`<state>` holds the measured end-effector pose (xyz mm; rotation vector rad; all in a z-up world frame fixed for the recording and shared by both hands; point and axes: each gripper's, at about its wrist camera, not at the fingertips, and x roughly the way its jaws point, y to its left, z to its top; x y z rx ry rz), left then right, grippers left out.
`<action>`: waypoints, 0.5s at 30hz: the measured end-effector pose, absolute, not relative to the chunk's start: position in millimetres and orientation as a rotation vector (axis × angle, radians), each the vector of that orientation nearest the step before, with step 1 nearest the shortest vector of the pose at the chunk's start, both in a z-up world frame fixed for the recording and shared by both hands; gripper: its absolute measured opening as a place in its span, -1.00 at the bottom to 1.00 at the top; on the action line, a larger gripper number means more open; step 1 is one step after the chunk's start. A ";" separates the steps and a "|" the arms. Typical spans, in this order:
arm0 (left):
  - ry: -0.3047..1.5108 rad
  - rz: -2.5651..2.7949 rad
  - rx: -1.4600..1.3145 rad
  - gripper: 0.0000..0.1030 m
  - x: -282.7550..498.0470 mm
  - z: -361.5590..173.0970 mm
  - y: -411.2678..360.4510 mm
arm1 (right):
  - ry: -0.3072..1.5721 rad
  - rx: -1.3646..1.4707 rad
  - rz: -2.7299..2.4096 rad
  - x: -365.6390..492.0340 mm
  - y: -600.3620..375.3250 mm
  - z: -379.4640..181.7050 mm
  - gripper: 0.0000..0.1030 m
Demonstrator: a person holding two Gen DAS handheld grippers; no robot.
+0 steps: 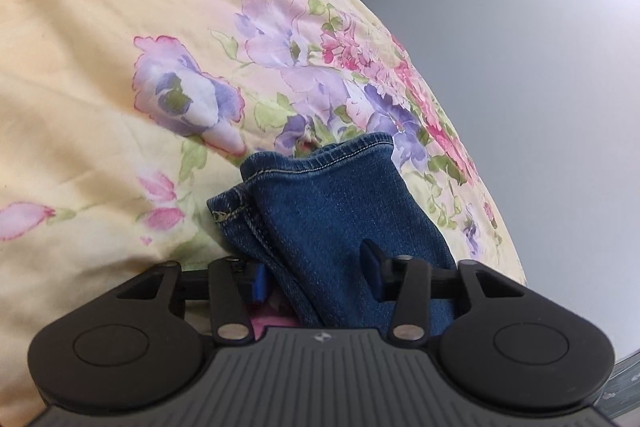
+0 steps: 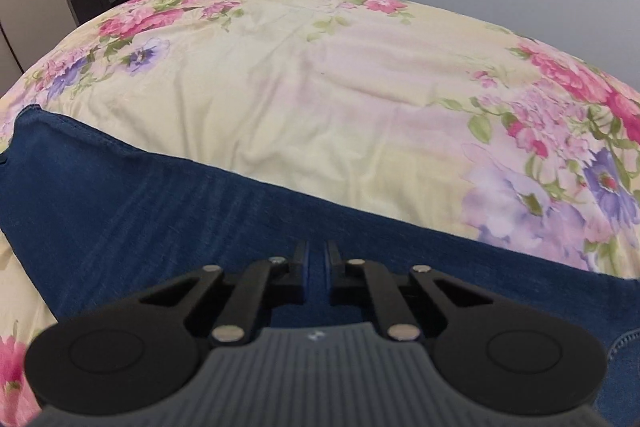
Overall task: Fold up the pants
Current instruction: 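Lift the hem with the left tool and fold it over onto the waistband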
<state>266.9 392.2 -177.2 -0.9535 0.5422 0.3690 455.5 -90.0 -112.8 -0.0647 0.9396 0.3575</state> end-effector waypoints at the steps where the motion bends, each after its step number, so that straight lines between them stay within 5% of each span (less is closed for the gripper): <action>1: 0.542 0.376 -0.943 -0.19 266.8 -177.4 391.8 | 0.939 -0.068 0.369 460.2 -81.2 -115.2 -0.97; 7: 0.550 0.395 -0.926 -0.71 262.6 -172.4 392.5 | 0.966 -0.079 0.339 491.7 -49.2 -139.2 -1.00; 15: 0.565 0.411 -0.826 -0.86 273.7 -150.1 384.4 | 1.014 -0.009 0.276 502.4 -48.5 -158.1 -1.00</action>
